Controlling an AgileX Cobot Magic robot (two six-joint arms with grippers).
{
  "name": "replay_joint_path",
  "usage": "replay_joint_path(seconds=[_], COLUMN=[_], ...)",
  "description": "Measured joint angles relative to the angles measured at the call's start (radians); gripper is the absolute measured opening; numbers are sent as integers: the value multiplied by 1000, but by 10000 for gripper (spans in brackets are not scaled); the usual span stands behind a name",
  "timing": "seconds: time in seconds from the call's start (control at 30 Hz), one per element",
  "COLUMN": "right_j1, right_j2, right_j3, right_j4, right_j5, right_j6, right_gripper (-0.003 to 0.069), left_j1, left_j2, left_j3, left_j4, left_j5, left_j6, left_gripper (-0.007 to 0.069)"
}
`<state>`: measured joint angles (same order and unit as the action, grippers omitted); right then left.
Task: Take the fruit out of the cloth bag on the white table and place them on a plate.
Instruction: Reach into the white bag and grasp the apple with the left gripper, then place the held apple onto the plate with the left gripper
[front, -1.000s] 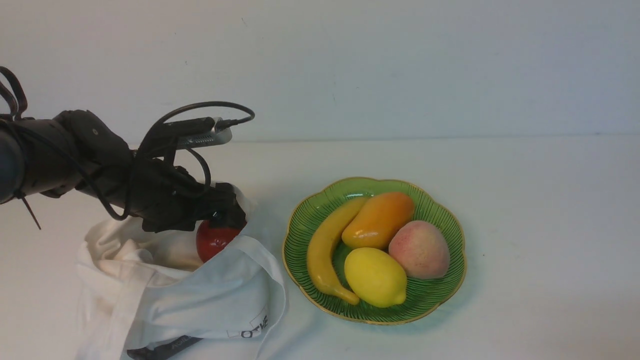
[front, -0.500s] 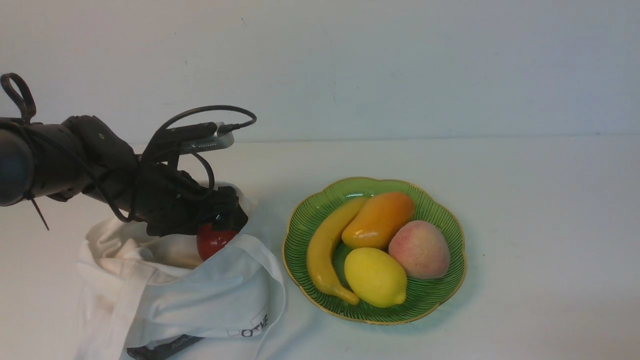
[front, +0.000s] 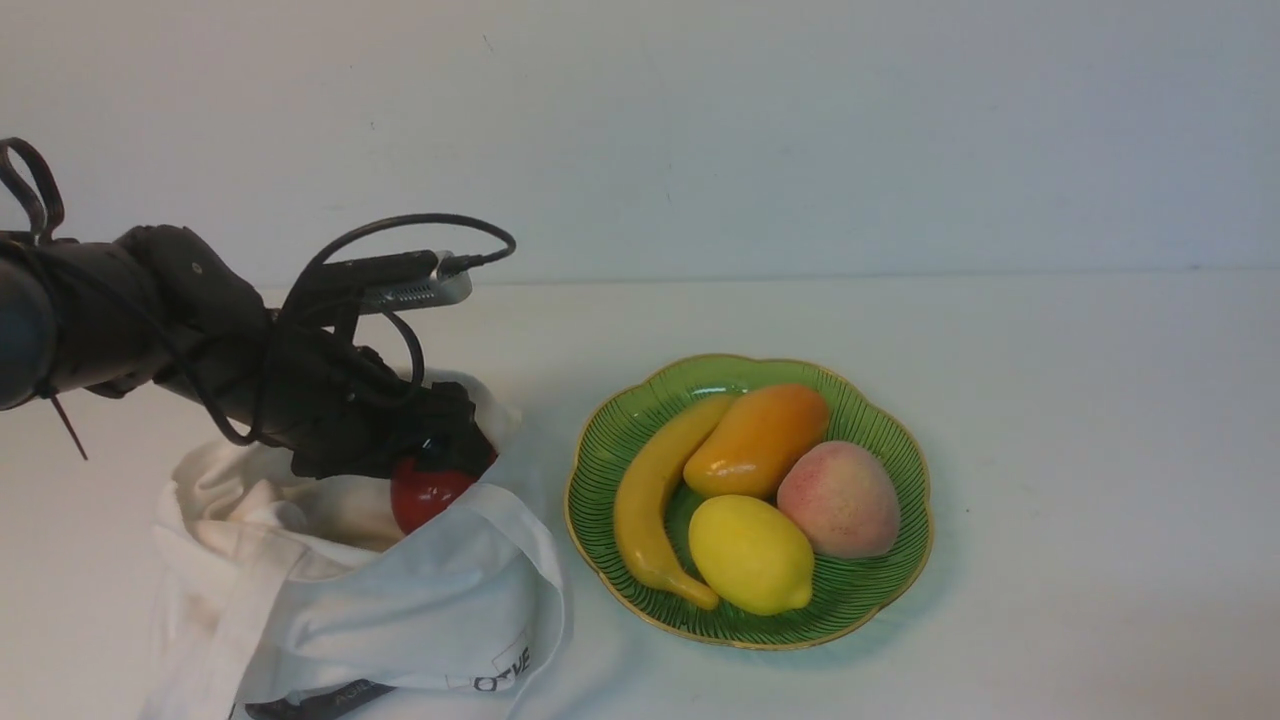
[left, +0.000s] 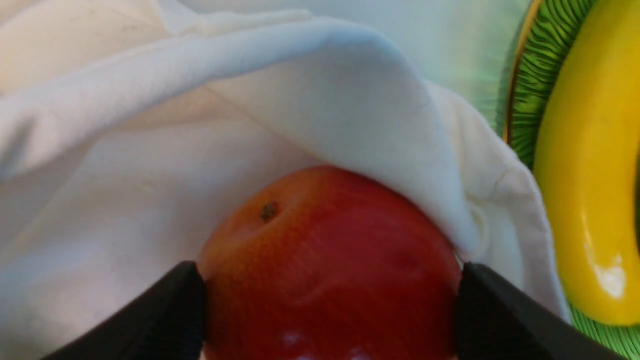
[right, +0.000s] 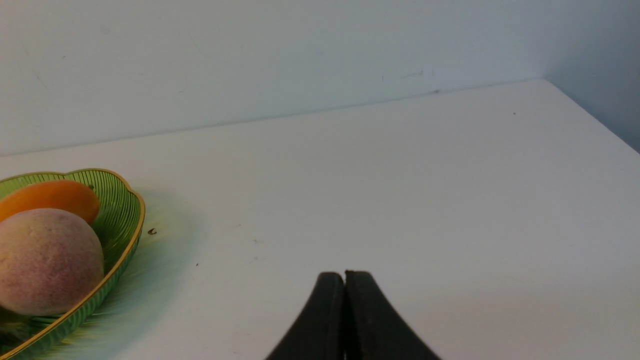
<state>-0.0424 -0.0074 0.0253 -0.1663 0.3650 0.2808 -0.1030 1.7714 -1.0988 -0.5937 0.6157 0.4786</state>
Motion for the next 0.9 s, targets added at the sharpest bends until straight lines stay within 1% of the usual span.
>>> replay_joint_path(seconds=[0.17,0.27,0.4,0.53,0.57,0.6,0.63,0.73,0.9], right_j1=[0,0,0,0,0,0,0,0,0], right_j2=[0,0,0,0,0,0,0,0,0], right_j3=[0,0,0,0,0,0,0,0,0], right_j4=[0,0,0,0,0,0,0,0,0], right_j5=[0,0,0,0,0,0,0,0,0], right_j6=[0,1,2,2,2,2,2,3,3], right_gripper=[-15,-15,-15,-15,-15,-15,-15,-15,-15], left_j1=[0,0,0,-26,-48,-48,-87,-153,-288], left_j2=[-112,-184,-279,-359,-378,-378,-390,-388,-330], left_j3=[0,0,0,0,0,0,0,0,0], left_j4=[100,148,163,164,152,152,130,96,36], left_j5=[9,16,25,32,32,32,32,28,-41], left_j6=[-7,-43,-71,-75,-75,-75,-75,-75,-75], left_gripper=[580,580,580,580,580,580,580,580,580])
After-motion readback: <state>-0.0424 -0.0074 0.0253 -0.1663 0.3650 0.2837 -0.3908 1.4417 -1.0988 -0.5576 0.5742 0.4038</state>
